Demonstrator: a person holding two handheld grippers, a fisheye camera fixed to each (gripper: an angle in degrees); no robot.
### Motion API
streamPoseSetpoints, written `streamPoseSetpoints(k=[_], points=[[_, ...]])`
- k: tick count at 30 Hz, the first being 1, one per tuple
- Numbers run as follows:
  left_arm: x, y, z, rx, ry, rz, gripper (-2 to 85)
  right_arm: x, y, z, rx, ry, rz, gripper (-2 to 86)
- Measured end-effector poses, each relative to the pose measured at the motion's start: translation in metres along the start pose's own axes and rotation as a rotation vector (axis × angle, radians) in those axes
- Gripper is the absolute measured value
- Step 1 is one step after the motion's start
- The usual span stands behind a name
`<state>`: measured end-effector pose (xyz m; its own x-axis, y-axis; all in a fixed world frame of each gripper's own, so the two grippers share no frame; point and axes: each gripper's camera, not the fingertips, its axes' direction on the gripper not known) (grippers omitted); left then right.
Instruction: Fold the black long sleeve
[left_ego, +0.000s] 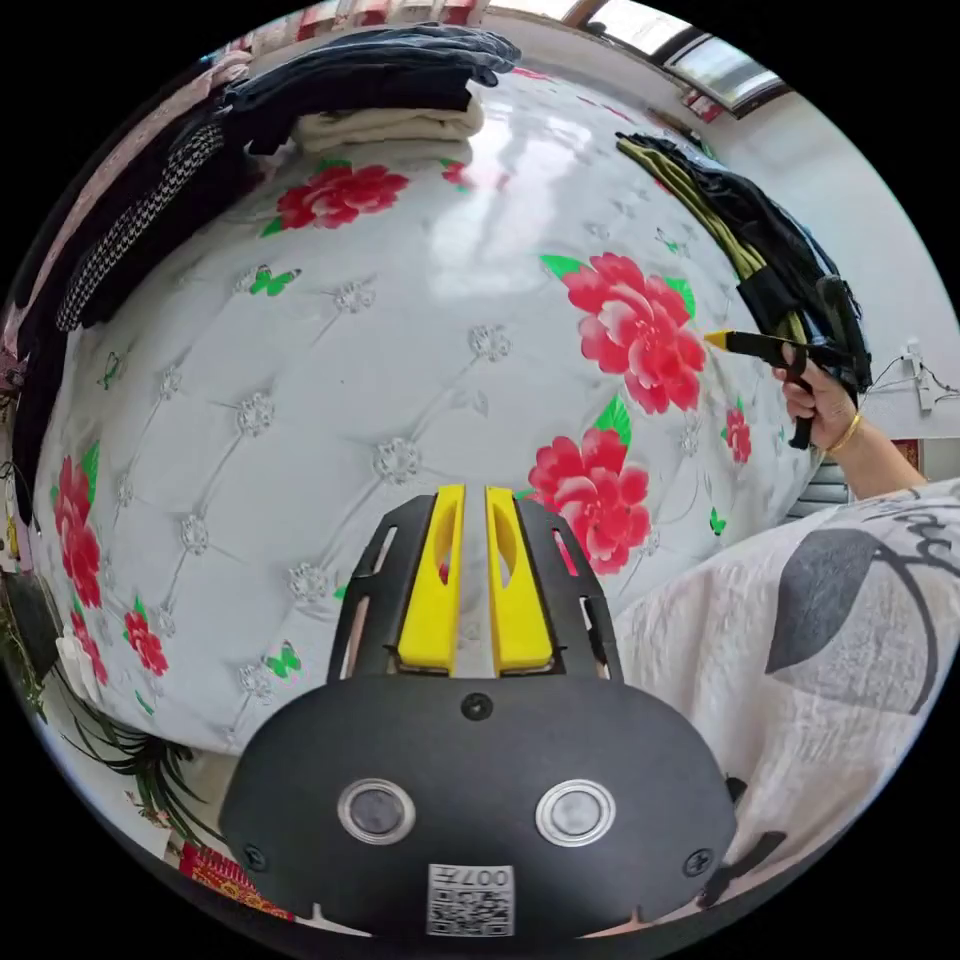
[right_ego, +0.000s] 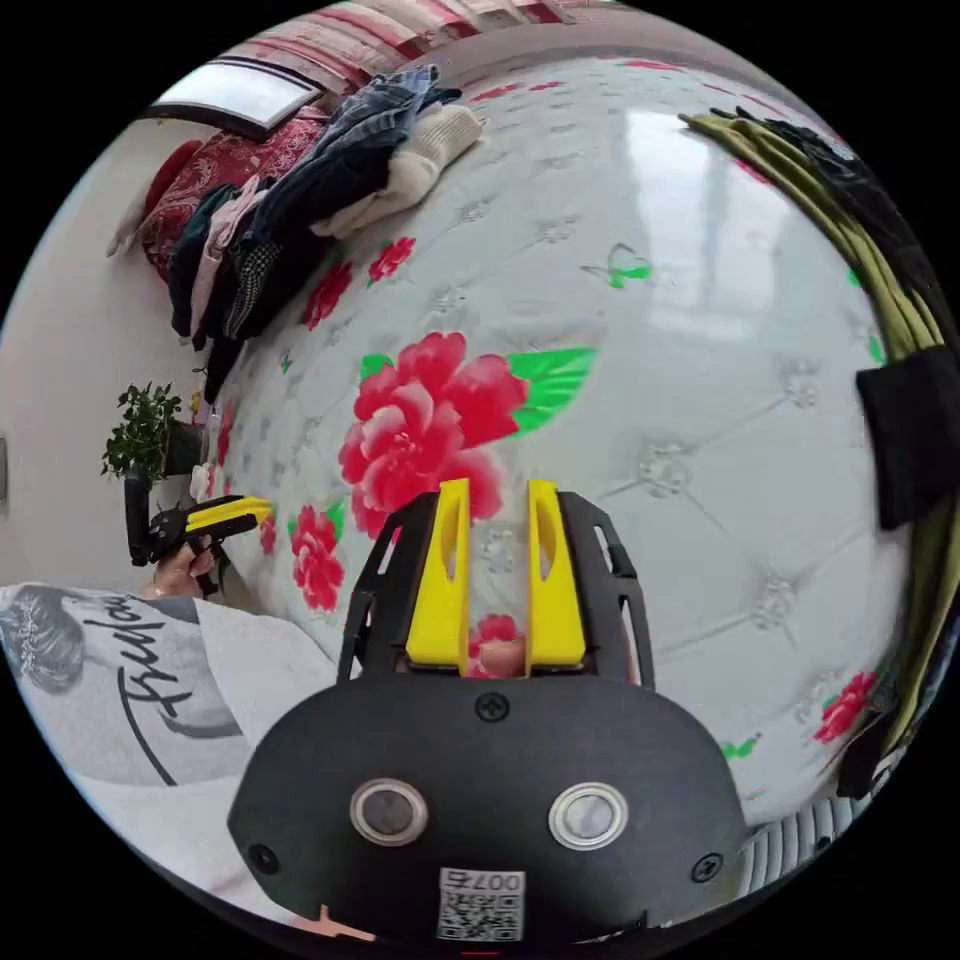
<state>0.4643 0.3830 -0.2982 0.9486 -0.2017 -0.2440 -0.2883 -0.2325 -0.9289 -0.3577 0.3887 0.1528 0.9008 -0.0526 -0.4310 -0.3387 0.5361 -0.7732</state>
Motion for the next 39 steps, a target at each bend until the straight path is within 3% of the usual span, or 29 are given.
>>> streamPoseSetpoints(k=[3,6,8,11,19,24,29,31,36,39], points=[[0.037,-0.001,0.019,-0.072,-0.027,0.077,1.6,0.048,0.046,-0.063,0.116,0.202,0.139,8.5],[0.07,-0.012,0.054,-0.201,-0.132,0.138,-0.5,0.094,0.086,-0.148,0.348,0.394,0.333,9.4],[0.081,-0.012,0.059,-0.187,-0.202,0.121,-0.8,0.118,0.115,-0.212,0.532,0.521,0.452,10.1],[0.093,-0.012,0.065,-0.173,-0.28,0.105,-0.9,0.144,0.134,-0.267,0.631,0.624,0.528,10.5],[0.088,-0.031,0.07,-0.195,-0.304,0.017,-1.0,0.161,0.087,-0.262,0.561,0.586,0.393,10.3],[0.089,-0.045,0.07,-0.219,-0.341,0.003,-1.0,0.165,0.015,-0.243,0.457,0.687,0.252,9.4],[0.079,-0.061,0.065,-0.245,-0.331,-0.075,-1.0,0.224,-0.036,-0.202,0.096,0.876,0.263,4.8],[0.076,-0.065,0.061,-0.247,-0.328,-0.097,-1.0,0.222,-0.03,-0.202,0.148,0.944,0.232,2.8],[0.067,-0.072,0.048,-0.239,-0.321,-0.102,-1.0,0.222,0.013,-0.246,0.406,0.598,0.267,0.7],[0.067,-0.074,0.041,-0.239,-0.335,-0.083,-1.0,0.206,0.055,-0.258,0.497,0.219,0.132,0.3]])
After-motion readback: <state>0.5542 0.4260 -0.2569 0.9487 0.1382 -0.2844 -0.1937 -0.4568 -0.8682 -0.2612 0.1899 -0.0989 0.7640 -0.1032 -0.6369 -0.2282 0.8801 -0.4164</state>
